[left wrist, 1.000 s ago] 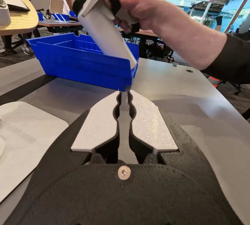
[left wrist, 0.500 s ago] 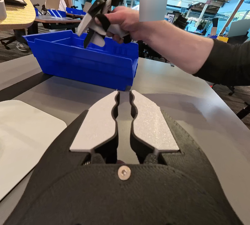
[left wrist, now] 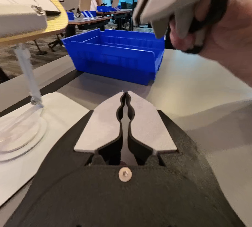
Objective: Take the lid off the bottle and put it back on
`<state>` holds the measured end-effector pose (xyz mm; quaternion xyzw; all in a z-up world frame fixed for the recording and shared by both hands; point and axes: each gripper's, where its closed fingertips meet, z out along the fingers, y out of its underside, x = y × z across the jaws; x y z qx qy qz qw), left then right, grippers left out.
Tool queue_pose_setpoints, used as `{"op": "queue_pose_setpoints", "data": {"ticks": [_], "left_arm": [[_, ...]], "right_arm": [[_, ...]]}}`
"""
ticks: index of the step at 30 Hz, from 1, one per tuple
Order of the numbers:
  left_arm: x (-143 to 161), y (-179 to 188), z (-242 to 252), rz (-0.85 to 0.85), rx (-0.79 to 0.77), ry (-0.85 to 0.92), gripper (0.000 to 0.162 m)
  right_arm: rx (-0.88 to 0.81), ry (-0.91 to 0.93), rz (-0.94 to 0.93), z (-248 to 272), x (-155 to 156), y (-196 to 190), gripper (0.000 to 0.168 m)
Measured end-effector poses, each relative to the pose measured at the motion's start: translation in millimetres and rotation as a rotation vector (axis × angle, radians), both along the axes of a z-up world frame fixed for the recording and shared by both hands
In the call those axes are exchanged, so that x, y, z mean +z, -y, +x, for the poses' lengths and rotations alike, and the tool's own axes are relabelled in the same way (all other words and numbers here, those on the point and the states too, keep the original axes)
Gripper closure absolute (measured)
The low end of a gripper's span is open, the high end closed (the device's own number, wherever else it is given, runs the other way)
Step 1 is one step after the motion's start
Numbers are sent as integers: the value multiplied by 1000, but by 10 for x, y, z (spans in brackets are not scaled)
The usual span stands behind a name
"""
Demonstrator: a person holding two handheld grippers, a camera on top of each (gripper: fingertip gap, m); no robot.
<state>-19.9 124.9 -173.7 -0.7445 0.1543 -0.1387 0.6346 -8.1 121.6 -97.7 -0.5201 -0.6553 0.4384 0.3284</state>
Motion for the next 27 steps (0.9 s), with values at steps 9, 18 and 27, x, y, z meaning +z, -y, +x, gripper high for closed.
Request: {"op": "queue_pose_setpoints", "data": {"ticks": [9, 18, 27], "left_arm": [[-92, 99, -270, -67, 124, 17, 142], [-175, 26, -241, -118, 125, -22, 114], [-262, -15, -229, -169, 141, -68, 89]], "right_arm": [[-42, 122, -159, -350, -1111, 38, 109], [-38, 260, -29, -388, -1485, 60, 89], [-60, 280, -28, -370, -1528, -48, 83]]}}
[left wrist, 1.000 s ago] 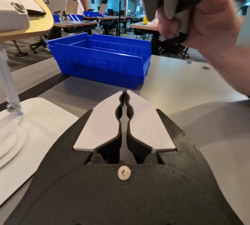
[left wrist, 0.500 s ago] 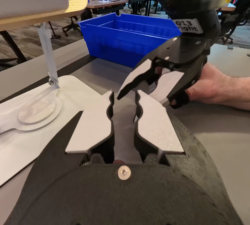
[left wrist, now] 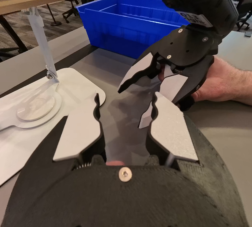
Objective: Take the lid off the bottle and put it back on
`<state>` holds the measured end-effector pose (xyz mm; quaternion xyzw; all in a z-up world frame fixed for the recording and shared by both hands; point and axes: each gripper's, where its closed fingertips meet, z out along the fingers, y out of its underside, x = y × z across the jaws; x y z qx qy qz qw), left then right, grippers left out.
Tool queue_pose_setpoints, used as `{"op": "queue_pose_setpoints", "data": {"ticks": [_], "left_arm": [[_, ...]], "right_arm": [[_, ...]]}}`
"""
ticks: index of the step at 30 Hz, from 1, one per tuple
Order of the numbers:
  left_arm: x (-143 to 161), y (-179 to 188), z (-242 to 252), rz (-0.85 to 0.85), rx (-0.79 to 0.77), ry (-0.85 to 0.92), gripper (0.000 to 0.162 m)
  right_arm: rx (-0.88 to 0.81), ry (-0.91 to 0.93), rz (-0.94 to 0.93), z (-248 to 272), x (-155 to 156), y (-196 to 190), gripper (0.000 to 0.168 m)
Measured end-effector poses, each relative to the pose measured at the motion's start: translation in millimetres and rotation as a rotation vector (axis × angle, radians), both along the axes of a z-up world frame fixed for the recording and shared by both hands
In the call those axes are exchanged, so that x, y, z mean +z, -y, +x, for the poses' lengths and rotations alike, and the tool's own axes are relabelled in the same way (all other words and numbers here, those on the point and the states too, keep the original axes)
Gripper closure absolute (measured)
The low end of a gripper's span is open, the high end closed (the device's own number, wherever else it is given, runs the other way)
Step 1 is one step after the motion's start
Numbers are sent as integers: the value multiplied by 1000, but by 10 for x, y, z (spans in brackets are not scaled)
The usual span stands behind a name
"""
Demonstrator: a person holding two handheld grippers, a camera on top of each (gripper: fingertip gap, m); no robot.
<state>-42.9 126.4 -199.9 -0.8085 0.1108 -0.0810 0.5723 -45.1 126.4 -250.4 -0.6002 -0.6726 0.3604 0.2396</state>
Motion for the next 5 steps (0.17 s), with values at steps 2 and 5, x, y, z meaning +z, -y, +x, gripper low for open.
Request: {"op": "queue_pose_setpoints", "data": {"ticks": [2, 5], "left_arm": [[-14, -5, 8, -5, 3, -18, 86], [-23, -11, 4, -11, 7, -22, 82]], "right_arm": [[4, 10, 8, -4, -17, 5, 83], [8, 34, 33, -9, -60, 17, 82]]}}
